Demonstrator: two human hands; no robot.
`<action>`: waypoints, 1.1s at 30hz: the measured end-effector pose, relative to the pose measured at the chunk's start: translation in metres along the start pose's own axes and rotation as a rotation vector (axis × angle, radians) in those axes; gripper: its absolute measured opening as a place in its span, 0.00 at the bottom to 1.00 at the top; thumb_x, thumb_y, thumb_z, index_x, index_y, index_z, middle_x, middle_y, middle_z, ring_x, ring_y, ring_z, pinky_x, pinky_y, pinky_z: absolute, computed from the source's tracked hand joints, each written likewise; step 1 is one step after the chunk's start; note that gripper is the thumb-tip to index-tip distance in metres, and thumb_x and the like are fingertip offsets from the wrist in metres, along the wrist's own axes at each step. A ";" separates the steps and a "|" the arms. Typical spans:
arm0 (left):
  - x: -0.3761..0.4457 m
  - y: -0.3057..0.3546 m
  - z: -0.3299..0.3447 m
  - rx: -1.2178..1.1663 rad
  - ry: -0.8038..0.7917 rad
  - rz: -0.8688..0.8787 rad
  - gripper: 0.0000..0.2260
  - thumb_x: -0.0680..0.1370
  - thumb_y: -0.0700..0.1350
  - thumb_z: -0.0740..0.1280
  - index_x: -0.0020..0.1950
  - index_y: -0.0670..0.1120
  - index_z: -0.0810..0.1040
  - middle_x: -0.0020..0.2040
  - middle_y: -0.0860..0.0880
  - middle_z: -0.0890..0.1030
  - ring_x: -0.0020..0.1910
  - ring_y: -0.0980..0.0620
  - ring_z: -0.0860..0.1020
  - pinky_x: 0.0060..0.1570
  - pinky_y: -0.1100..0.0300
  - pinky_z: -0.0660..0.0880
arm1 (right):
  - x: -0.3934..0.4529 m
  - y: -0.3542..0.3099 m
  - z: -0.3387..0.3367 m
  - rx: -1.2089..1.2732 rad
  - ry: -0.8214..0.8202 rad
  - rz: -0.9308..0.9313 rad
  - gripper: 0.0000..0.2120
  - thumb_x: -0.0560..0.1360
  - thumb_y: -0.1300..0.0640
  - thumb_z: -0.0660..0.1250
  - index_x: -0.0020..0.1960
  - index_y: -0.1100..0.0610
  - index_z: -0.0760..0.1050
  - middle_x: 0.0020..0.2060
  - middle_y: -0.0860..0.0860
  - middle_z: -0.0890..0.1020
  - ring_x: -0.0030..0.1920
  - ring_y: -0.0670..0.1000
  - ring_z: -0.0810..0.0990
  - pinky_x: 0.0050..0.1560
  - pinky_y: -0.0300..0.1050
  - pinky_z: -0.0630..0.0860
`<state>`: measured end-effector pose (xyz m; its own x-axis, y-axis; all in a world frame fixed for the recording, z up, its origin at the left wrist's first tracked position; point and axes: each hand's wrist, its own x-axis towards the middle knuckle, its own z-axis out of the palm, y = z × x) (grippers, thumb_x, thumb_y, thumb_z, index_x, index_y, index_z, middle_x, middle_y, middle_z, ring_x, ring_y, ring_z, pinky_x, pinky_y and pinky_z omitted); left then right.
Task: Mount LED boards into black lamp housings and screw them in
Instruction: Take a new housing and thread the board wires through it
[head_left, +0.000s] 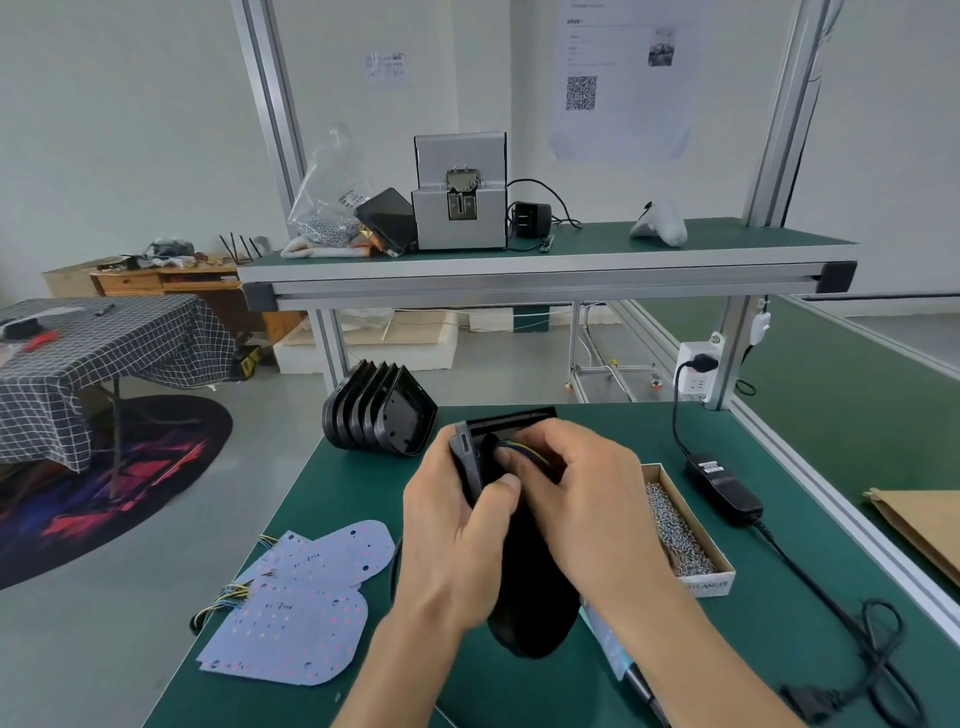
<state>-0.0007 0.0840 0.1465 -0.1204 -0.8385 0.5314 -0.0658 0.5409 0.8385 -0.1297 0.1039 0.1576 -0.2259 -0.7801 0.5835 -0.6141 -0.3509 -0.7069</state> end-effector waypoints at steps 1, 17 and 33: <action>0.001 0.001 0.000 0.006 0.009 0.003 0.10 0.70 0.51 0.64 0.50 0.52 0.77 0.42 0.49 0.81 0.43 0.43 0.78 0.46 0.40 0.78 | 0.000 -0.003 0.001 -0.006 -0.010 -0.024 0.04 0.78 0.54 0.73 0.52 0.47 0.85 0.43 0.41 0.86 0.45 0.44 0.84 0.47 0.44 0.79; -0.001 -0.003 0.008 -0.079 -0.036 0.000 0.10 0.70 0.51 0.64 0.50 0.51 0.77 0.43 0.50 0.81 0.45 0.43 0.78 0.47 0.39 0.77 | -0.006 -0.007 0.001 -0.028 0.004 -0.019 0.04 0.77 0.54 0.69 0.50 0.48 0.81 0.44 0.43 0.83 0.46 0.47 0.82 0.47 0.52 0.79; 0.005 -0.016 -0.010 -0.430 -0.027 -0.157 0.09 0.72 0.49 0.68 0.51 0.51 0.81 0.48 0.48 0.83 0.49 0.48 0.80 0.55 0.49 0.76 | -0.003 0.028 -0.052 0.047 -0.112 0.150 0.25 0.78 0.40 0.70 0.72 0.46 0.76 0.60 0.38 0.79 0.65 0.41 0.78 0.68 0.42 0.72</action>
<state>0.0098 0.0703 0.1377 -0.1678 -0.9031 0.3953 0.3310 0.3261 0.8855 -0.1852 0.1234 0.1570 -0.2248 -0.8773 0.4240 -0.5435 -0.2483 -0.8019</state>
